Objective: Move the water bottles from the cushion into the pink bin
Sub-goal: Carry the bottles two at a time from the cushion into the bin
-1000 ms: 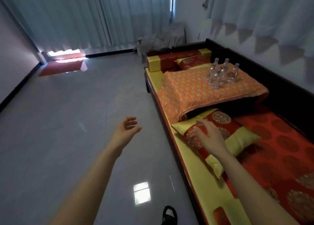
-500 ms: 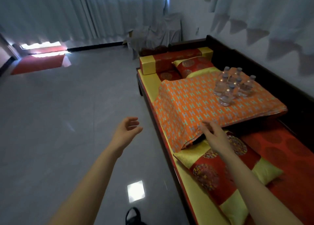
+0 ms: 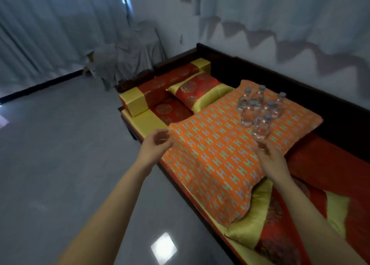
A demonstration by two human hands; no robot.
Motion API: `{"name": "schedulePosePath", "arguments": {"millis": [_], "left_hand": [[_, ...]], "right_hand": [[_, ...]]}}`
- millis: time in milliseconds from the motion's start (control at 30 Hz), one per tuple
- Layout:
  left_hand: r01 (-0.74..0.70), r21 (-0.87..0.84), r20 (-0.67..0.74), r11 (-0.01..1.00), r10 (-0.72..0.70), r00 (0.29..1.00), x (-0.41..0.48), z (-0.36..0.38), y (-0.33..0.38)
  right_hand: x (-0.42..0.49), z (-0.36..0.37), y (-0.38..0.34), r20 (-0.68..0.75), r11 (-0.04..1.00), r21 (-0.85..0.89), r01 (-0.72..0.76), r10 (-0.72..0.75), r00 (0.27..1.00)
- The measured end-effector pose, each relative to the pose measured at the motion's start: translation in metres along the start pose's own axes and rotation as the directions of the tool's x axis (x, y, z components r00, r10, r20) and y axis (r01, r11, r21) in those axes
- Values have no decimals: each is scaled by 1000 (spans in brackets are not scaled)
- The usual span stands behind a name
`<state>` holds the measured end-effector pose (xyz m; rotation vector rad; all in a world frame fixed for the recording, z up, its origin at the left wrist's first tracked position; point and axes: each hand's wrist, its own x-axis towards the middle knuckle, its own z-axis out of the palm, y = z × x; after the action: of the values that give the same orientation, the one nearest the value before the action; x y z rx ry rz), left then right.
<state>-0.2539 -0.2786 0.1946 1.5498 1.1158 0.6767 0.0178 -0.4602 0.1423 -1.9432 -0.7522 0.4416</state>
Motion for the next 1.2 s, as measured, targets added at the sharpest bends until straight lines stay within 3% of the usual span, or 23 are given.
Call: {"name": "schedulePosePath", "arguments": {"millis": [200, 467, 633, 967, 1033, 1200], "left_hand": [[26, 15, 254, 1000, -29, 967, 97, 61, -21], [1, 97, 378, 995, -38, 925, 222, 131, -2], [11, 130, 437, 991, -68, 897, 272, 182, 4], [29, 209, 679, 978, -166, 715, 342, 289, -17], [-3, 233, 717, 973, -169, 676, 354, 309, -20], [-162, 229, 807, 960, -94, 583, 373, 343, -28]], "right_hand": [[38, 13, 42, -113, 979, -24, -202, 198, 974], [134, 5, 80, -280, 948, 87, -306, 318, 906], [178, 0, 98, -302, 909, 153, -387, 416, 858], [232, 19, 138, -243, 880, 34, -475, 468, 850], [238, 23, 144, -259, 874, -31, -485, 461, 849], [255, 37, 147, -252, 822, 5, -570, 552, 795]]}}
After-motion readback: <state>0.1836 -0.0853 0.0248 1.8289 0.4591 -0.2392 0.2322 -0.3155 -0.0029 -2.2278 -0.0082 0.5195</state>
